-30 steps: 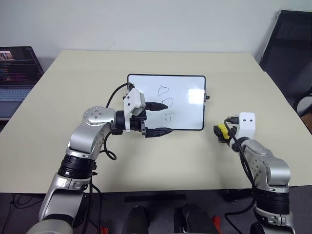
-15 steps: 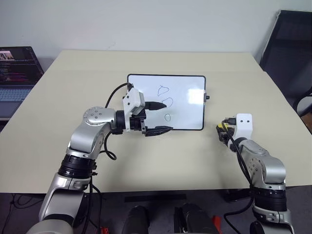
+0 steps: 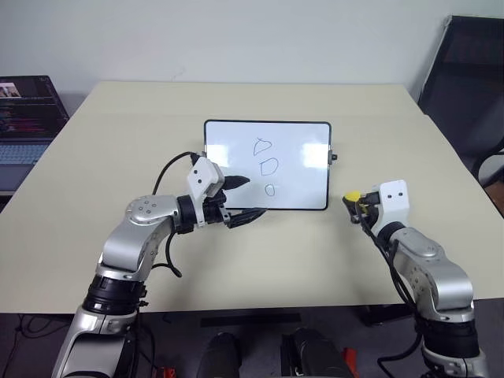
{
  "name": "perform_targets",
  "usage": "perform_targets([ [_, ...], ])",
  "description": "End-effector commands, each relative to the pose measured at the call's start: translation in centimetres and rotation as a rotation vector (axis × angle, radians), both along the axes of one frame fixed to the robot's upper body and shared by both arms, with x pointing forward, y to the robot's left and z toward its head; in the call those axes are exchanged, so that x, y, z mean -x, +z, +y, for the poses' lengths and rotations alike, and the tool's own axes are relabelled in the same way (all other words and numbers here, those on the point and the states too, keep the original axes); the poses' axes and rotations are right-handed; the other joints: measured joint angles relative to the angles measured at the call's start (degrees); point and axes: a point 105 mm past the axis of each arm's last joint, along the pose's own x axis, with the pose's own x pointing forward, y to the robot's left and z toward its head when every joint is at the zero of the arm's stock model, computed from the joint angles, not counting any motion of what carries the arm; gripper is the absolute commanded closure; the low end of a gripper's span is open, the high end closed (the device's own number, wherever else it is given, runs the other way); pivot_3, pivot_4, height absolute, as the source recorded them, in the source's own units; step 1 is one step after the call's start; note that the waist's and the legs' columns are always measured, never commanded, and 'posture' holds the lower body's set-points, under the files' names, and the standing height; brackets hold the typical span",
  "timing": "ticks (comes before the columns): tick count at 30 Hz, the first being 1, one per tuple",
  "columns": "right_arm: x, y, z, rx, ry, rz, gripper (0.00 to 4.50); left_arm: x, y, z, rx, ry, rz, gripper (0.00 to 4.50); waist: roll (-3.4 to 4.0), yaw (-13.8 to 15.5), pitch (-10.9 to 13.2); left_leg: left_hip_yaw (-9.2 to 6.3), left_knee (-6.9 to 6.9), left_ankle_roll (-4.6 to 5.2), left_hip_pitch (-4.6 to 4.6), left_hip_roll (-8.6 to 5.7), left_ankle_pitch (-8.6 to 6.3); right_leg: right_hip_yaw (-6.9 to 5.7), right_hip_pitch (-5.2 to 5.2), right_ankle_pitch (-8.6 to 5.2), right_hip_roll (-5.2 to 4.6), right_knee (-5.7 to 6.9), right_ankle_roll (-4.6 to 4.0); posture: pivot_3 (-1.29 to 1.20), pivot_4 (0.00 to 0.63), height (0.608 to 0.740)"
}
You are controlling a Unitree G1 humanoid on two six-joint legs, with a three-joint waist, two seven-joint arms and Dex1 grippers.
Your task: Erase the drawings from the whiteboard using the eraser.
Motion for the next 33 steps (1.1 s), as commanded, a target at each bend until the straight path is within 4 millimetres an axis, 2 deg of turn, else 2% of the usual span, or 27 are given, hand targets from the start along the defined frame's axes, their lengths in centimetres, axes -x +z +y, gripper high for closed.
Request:
perform_targets([
  [1, 0.4, 4.0, 1.8, 0.041, 0.107, -0.157, 3.57, -0.4, 1.2, 1.2, -0.036, 0.108, -0.054, 0.00, 0.00, 0.00, 0.00, 0.01, 0.01, 0.00, 0.01, -0.01, 0.00, 0.00, 0.00, 0.01, 0.00, 0.00, 0.02, 0.00, 0.150, 0.740],
  [5, -0.9, 7.2, 4.5, 0.120, 0.200, -0.283, 3.57, -1.7, 0.9, 2.8, -0.089, 0.242, -0.060, 0.00, 0.00, -0.20, 0.01, 0.05, 0.03, 0.01, 0.10, -0.03, 0.01, 0.00, 0.01, 0.10, 0.03, 0.01, 0.11, 0.00, 0.150, 0.740],
  [8, -2.3, 8.7, 6.6, 0.197, 0.265, -0.347, 3.57, -2.4, 1.3, 3.5, -0.100, 0.295, -0.071, 0.00, 0.00, -0.22, 0.01, 0.09, 0.04, 0.01, 0.12, -0.04, 0.01, 0.01, 0.00, 0.13, 0.10, 0.01, 0.10, 0.00, 0.150, 0.740],
  [12, -5.1, 11.4, 10.2, 0.234, 0.334, -0.437, 3.57, -3.7, 1.7, 5.2, -0.127, 0.375, -0.090, 0.00, -0.02, -0.15, 0.04, 0.15, 0.00, 0.00, 0.08, -0.05, 0.01, -0.04, -0.04, 0.12, 0.14, -0.02, 0.06, 0.00, 0.150, 0.740],
  [14, -5.9, 12.0, 11.9, 0.259, 0.385, -0.456, 3.57, -4.2, 1.8, 5.6, -0.141, 0.388, -0.101, 0.00, -0.02, -0.13, 0.04, 0.15, -0.02, 0.01, 0.04, -0.03, 0.01, -0.04, -0.06, 0.15, 0.14, -0.06, 0.02, 0.00, 0.150, 0.740],
  [20, -8.2, 11.8, 14.4, 0.333, 0.455, -0.437, 3.57, -4.9, 2.4, 5.4, -0.155, 0.373, -0.129, 0.00, -0.03, 0.07, 0.04, 0.14, -0.03, 0.02, -0.07, -0.01, -0.01, -0.11, -0.10, 0.30, -0.02, -0.09, -0.24, 0.00, 0.150, 0.740],
  [27, -10.6, 12.1, 15.4, 0.391, 0.424, -0.452, 3.57, -4.6, 2.7, 4.5, -0.169, 0.348, -0.134, 0.00, -0.03, -0.10, 0.07, 0.11, -0.03, 0.02, -0.16, -0.03, -0.02, -0.17, -0.18, 0.30, -0.11, -0.06, -0.25, 0.00, 0.150, 0.740],
  [33, -11.0, 10.5, 16.3, 0.460, 0.461, -0.423, 3.59, -4.1, 2.7, 3.7, -0.172, 0.326, -0.129, 0.00, -0.02, -0.13, 0.07, 0.09, -0.04, 0.02, -0.17, -0.03, -0.02, -0.16, -0.19, 0.31, -0.12, -0.03, -0.26, 0.00, 0.150, 0.740],
])
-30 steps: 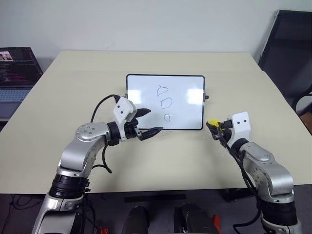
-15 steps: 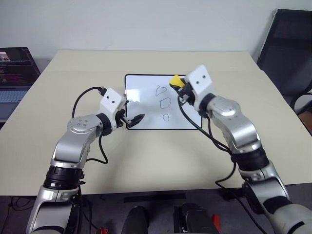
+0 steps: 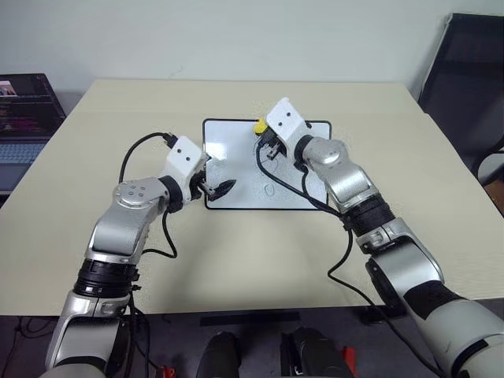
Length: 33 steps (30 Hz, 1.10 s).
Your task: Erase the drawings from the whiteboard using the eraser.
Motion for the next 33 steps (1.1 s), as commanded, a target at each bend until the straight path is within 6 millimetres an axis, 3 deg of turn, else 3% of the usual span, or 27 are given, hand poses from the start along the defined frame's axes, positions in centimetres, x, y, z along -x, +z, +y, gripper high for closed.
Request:
perform_targets([
  [1, 0.3, 0.8, 1.3, 0.043, 0.046, -0.045, 3.59, 0.4, 1.2, -0.7, -0.007, -0.026, -0.045, 0.00, 0.00, 0.00, 0.00, 0.00, 0.00, 0.00, 0.00, 0.00, 0.00, 0.00, 0.00, 0.00, 0.00, 0.00, 0.00, 0.00, 0.150, 0.740],
  [6, 0.7, -0.5, 2.1, 0.127, 0.094, -0.009, 3.59, 0.5, 0.9, -0.8, -0.014, -0.030, -0.041, 0.00, 0.00, -0.04, 0.00, -0.02, 0.00, 0.00, 0.01, 0.00, 0.00, -0.01, -0.01, 0.00, 0.00, 0.02, 0.00, 0.00, 0.150, 0.740],
  [8, 0.6, -0.3, 2.0, 0.125, 0.088, -0.027, 3.59, 0.5, 0.8, -0.8, -0.014, -0.030, -0.040, 0.00, 0.00, -0.04, 0.00, -0.03, 0.01, 0.00, 0.01, 0.00, 0.00, -0.02, -0.01, 0.00, 0.00, 0.04, 0.00, 0.00, 0.150, 0.740],
  [11, -0.1, 1.6, 1.6, 0.069, 0.029, -0.093, 3.59, 0.6, 0.6, -0.9, -0.014, -0.031, -0.037, 0.00, 0.01, -0.03, 0.01, -0.04, 0.02, 0.00, 0.01, 0.00, 0.00, -0.01, -0.01, 0.00, -0.01, 0.05, -0.01, 0.00, 0.150, 0.740],
  [13, -0.1, 1.5, 1.8, 0.068, 0.033, -0.086, 3.59, 0.6, 0.4, -1.0, -0.013, -0.033, -0.035, 0.00, 0.01, -0.03, 0.01, -0.05, 0.02, 0.00, 0.01, 0.00, 0.00, -0.02, -0.01, 0.01, -0.06, 0.05, -0.01, 0.00, 0.150, 0.740],
  [23, 0.7, -2.4, 1.8, 0.171, 0.110, 0.079, 3.59, 0.8, 0.0, -0.8, -0.015, -0.035, -0.035, 0.00, 0.01, -0.02, 0.00, -0.05, 0.02, 0.00, 0.01, -0.01, 0.00, -0.04, 0.00, 0.01, -0.09, 0.04, -0.01, 0.00, 0.150, 0.740],
  [29, -0.7, 0.9, 0.4, 0.149, -0.012, -0.099, 3.59, 0.9, -0.1, -1.4, -0.016, -0.054, -0.032, 0.00, 0.01, -0.02, 0.00, -0.07, 0.06, -0.01, 0.02, -0.02, 0.01, -0.06, 0.00, 0.01, -0.09, 0.15, -0.01, 0.00, 0.150, 0.740],
  [33, -0.6, 0.2, 0.4, 0.175, 0.000, -0.076, 3.59, 0.8, 0.1, -1.6, -0.016, -0.062, -0.033, 0.00, 0.01, 0.01, 0.00, -0.05, 0.06, -0.01, 0.02, -0.04, 0.01, -0.05, 0.00, 0.01, -0.09, 0.14, -0.01, 0.00, 0.150, 0.740],
])
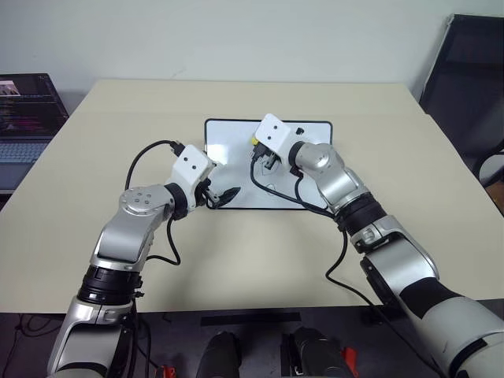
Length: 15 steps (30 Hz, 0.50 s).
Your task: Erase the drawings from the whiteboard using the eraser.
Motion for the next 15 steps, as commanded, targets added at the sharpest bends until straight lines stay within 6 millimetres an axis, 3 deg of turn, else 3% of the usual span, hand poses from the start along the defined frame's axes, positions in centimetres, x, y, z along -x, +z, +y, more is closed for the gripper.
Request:
perform_targets([
  [1, 0.0, 0.5, -0.1, 0.015, 0.015, -0.005, 3.59, 0.2, 1.5, -0.8, -0.004, -0.036, -0.059, 0.00, 0.00, -0.02, 0.00, 0.01, 0.00, 0.00, 0.00, 0.00, 0.00, 0.01, 0.00, 0.00, 0.00, 0.00, 0.00, 0.00, 0.150, 0.740],
  [4, 1.2, -2.2, 0.5, 0.075, 0.090, 0.117, 3.59, 0.2, 1.6, -0.9, -0.003, -0.039, -0.060, 0.00, 0.00, -0.02, -0.01, 0.00, 0.00, 0.00, 0.00, 0.01, 0.00, 0.00, 0.00, 0.00, 0.00, 0.00, 0.00, 0.00, 0.150, 0.740],
  [7, 2.0, -3.3, 0.6, 0.114, 0.128, 0.167, 3.59, 0.2, 1.6, -0.9, -0.004, -0.041, -0.059, 0.00, 0.00, -0.03, -0.01, 0.00, 0.00, 0.00, 0.05, 0.01, 0.00, 0.00, 0.03, 0.00, 0.01, 0.03, 0.00, 0.00, 0.150, 0.740],
  [13, 0.0, 0.8, -0.6, 0.052, -0.003, -0.049, 3.60, 0.2, 1.6, -1.1, -0.003, -0.046, -0.057, 0.00, 0.00, -0.05, 0.00, 0.03, 0.03, 0.00, 0.19, -0.03, 0.00, 0.03, 0.05, -0.01, 0.04, 0.28, 0.01, 0.00, 0.150, 0.740],
  [15, -0.3, 1.3, -0.8, 0.055, -0.022, -0.081, 3.60, 0.2, 1.6, -1.1, -0.003, -0.051, -0.055, 0.00, 0.00, 0.00, 0.00, 0.02, 0.04, -0.01, 0.20, -0.03, 0.01, 0.02, 0.05, -0.01, 0.04, 0.31, 0.01, 0.00, 0.150, 0.740],
])
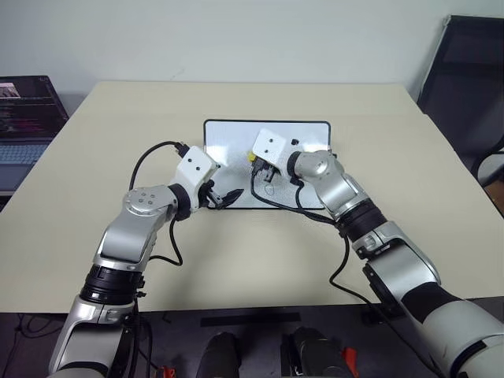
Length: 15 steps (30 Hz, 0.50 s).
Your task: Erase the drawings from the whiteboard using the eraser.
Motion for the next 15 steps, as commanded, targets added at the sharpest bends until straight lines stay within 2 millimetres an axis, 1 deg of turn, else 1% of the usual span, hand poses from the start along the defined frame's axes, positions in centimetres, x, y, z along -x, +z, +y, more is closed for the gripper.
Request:
perform_targets([
  [1, -1.0, 2.6, -1.1, -0.013, -0.058, -0.108, 3.60, 0.1, 1.7, -0.6, -0.002, -0.030, -0.062, 0.00, 0.00, 0.01, 0.00, 0.00, 0.00, 0.00, 0.00, -0.01, 0.00, 0.00, 0.00, 0.00, 0.00, 0.00, 0.00, 0.00, 0.150, 0.740],
  [5, -0.9, 1.4, -1.4, 0.016, -0.050, -0.064, 3.61, 0.2, 1.7, -0.6, -0.001, -0.031, -0.062, 0.00, 0.00, -0.03, 0.00, 0.03, -0.02, 0.01, 0.00, -0.01, 0.00, 0.03, -0.01, 0.00, 0.00, -0.04, 0.00, 0.00, 0.150, 0.740],
  [10, 0.2, -1.0, -1.3, 0.082, 0.017, 0.059, 3.61, 0.1, 1.6, -0.6, -0.001, -0.035, -0.061, 0.00, 0.00, -0.03, 0.00, 0.02, -0.01, 0.00, 0.01, -0.01, 0.00, 0.03, 0.00, -0.01, 0.00, -0.01, -0.01, 0.00, 0.150, 0.740],
  [11, 0.3, -1.0, -1.3, 0.081, 0.019, 0.063, 3.61, 0.1, 1.6, -0.7, -0.001, -0.036, -0.060, 0.00, 0.00, -0.03, 0.00, 0.01, -0.01, 0.00, 0.01, -0.01, 0.00, 0.03, 0.00, -0.01, 0.01, -0.01, 0.00, 0.00, 0.150, 0.740],
  [14, 0.0, -0.2, -1.6, 0.056, -0.006, 0.030, 3.61, 0.1, 1.6, -0.7, -0.002, -0.041, -0.060, 0.00, 0.00, -0.04, 0.00, 0.02, -0.01, 0.00, 0.03, -0.01, 0.00, 0.03, 0.01, -0.01, 0.01, 0.02, 0.00, 0.00, 0.150, 0.740],
  [15, -0.4, 0.5, -1.9, 0.038, -0.034, -0.003, 3.61, 0.1, 1.6, -0.7, -0.003, -0.042, -0.060, 0.00, 0.00, -0.04, 0.00, 0.02, -0.01, 0.00, 0.03, -0.01, 0.00, 0.02, 0.01, -0.01, 0.02, 0.02, 0.00, 0.00, 0.150, 0.740],
])
